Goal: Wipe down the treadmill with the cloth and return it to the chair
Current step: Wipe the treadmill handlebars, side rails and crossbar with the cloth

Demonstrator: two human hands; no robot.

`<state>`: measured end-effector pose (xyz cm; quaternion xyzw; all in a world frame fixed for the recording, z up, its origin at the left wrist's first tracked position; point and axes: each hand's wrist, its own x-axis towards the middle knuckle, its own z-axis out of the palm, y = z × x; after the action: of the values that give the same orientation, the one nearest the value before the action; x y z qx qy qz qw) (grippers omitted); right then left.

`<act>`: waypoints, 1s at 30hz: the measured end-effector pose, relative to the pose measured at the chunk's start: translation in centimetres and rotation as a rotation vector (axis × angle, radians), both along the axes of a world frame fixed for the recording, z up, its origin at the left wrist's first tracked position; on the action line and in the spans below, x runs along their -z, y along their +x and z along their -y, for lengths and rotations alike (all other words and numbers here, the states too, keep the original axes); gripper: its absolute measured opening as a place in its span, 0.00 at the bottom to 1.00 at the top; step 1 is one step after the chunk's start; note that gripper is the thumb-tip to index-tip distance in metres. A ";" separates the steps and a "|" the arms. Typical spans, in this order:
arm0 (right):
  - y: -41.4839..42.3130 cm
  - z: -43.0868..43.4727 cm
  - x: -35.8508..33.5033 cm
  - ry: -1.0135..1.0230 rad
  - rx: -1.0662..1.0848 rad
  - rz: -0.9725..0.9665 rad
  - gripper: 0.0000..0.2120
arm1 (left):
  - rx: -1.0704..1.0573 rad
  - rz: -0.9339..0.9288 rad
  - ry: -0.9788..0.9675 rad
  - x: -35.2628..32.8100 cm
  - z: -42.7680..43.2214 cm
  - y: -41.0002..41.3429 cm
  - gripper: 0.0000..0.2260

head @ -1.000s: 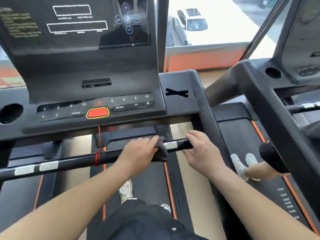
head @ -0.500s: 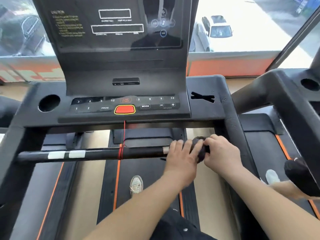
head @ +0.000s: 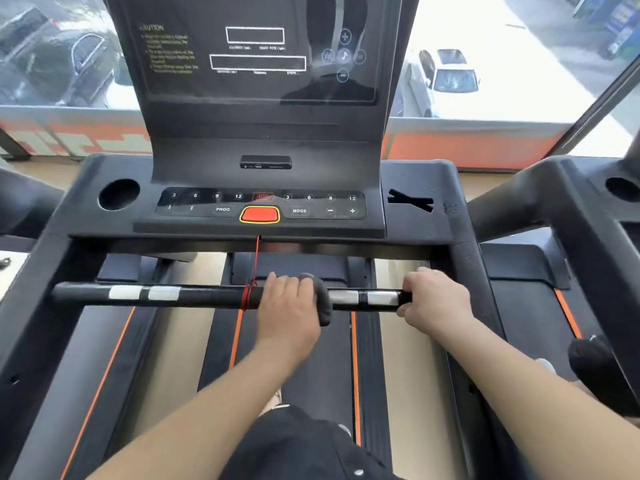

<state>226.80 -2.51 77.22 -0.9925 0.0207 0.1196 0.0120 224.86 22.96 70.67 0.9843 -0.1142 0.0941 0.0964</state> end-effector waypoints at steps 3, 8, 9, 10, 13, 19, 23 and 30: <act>-0.4 0.1 0.0 0.022 0.002 0.033 0.09 | 0.079 -0.049 -0.031 0.0 5.4 -0.9 0.17; -3.0 1.4 0.9 0.174 -0.066 0.136 0.12 | 0.271 -0.005 -0.040 0.4 7.2 -1.5 0.21; -3.2 1.8 0.8 0.243 -0.056 0.154 0.13 | 0.266 -0.023 -0.016 0.1 7.1 -0.9 0.20; -3.3 2.2 0.5 0.308 -0.038 0.186 0.14 | 0.232 -0.088 -0.001 -0.6 7.2 -0.3 0.19; -3.3 3.6 -0.6 0.397 0.018 0.335 0.16 | 0.097 -0.279 0.047 -3.3 10.3 1.5 0.13; -5.4 9.0 -0.5 0.447 0.345 0.377 0.14 | 0.222 -0.321 -0.079 -5.0 20.3 0.9 0.06; -6.7 10.7 0.1 0.524 0.448 0.315 0.12 | 0.141 -0.430 -0.394 -4.8 21.1 2.6 0.11; -2.7 9.5 -0.9 0.557 0.450 0.294 0.19 | 0.234 -0.432 -0.471 -5.1 18.9 1.4 0.11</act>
<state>224.12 -11.96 78.10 -0.9286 0.2025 -0.0283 0.3096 226.22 4.06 75.80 0.9124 -0.1787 -0.1044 0.3532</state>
